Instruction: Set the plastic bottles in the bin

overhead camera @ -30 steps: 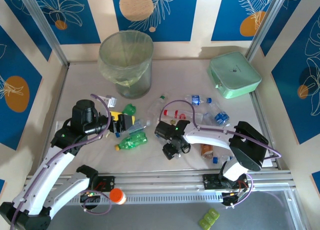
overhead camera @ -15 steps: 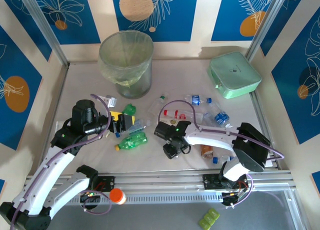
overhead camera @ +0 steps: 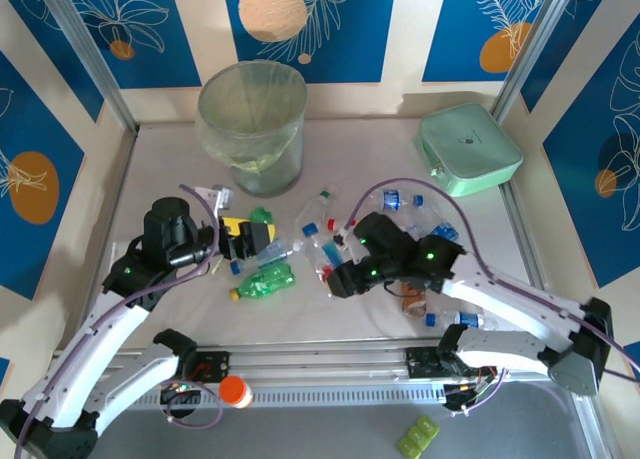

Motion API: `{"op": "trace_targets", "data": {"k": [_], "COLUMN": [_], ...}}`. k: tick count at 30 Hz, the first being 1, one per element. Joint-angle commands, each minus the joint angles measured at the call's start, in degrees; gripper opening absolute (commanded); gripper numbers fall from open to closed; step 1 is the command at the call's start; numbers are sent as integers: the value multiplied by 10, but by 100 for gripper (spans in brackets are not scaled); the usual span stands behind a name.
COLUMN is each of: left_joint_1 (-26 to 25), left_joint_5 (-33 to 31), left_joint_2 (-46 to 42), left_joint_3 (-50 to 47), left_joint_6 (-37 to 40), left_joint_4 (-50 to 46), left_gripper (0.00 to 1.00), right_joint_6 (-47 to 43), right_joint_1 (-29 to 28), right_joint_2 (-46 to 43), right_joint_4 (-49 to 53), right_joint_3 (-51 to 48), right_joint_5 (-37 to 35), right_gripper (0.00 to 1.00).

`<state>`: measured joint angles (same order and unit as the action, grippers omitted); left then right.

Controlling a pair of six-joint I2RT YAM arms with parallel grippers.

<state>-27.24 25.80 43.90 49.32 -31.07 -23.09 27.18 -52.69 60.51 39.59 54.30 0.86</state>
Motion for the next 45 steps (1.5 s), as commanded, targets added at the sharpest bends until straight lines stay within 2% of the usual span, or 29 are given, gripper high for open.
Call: {"op": "trace_targets", "data": {"k": [1,5,9,12,17,23,26,32,41,43,45], "left_joint_1": [-16,-48,-69,-88,-130,-179,-197,-200,-200,-200,-201], "left_joint_5": [88,100,120,121,101,124,140,129,125,125,124], "left_joint_2": [-1,-2,22,47,76,103,120,125,126,125,123], "left_joint_3": [-5,-25,-43,-53,-59,-66,-60,-58,-59,-60,-60], "left_joint_6": [-49,-71,-130,-162,-170,-186,-185,-174,-174,-174,-174], "left_joint_4": [123,205,299,354,397,497,518,520,532,532,530], "left_gripper": [98,99,99,99,99,98,93,72,53,48,47], "right_joint_6": [31,72,112,135,171,204,212,217,206,199,190], "right_joint_1": [43,90,107,107,106,106,105,102,92,92,92], "right_joint_2": [-46,-80,-95,-97,-106,-115,-118,-119,-121,-123,-125], "right_joint_4": [-73,-142,-213,-252,-315,-376,-391,-403,-387,-372,-357], "right_joint_3": [-4,-25,-40,-44,-60,-85,-91,-103,-108,-106,-104], "right_joint_5": [127,215,277,299,318,334,335,340,323,312,304], "right_gripper": [46,47,47,47,47,47,47,47,48,55,73]}}
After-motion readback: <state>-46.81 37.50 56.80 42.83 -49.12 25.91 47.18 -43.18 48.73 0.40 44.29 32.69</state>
